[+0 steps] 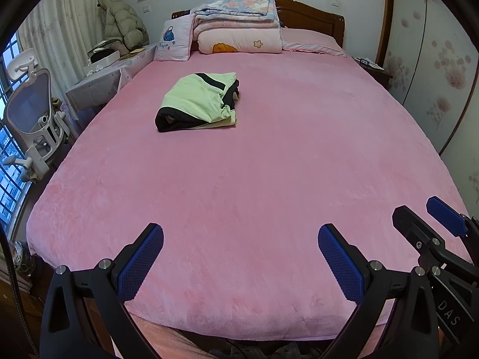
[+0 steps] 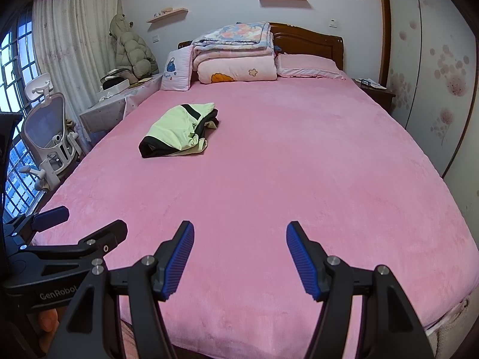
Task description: Fold large clothes
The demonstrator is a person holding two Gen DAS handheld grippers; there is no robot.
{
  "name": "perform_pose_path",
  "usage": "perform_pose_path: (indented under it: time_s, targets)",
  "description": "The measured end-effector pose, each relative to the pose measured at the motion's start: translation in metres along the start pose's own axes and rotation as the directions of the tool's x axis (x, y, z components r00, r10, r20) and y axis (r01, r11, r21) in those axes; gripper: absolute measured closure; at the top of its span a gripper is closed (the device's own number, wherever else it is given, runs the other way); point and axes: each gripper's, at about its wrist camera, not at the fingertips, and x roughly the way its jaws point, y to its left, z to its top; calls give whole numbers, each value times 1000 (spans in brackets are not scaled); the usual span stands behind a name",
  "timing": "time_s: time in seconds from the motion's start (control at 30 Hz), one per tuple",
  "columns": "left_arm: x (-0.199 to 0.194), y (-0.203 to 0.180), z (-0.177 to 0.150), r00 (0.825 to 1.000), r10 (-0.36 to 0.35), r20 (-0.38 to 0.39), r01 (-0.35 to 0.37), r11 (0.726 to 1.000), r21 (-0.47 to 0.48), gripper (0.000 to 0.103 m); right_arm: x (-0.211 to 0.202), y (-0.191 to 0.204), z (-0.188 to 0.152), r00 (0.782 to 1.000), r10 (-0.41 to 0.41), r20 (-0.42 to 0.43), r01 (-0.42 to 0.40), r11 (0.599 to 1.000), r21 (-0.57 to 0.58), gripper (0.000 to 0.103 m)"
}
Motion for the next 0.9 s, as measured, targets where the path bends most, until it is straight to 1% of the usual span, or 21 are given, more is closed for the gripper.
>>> perform_pose_path:
  time_s: [0.57,0.9]
  targets:
    - [-8,-2,-10,1000,-15,15,15,1000,-7,0,-14,-4,-4,1000,-4,19,4,1000,6,39]
    - [-16,-5,-16,999,-12,31,12,1000,-8,0,-28,-3,-4,999,-7,33,6,1000,11,39]
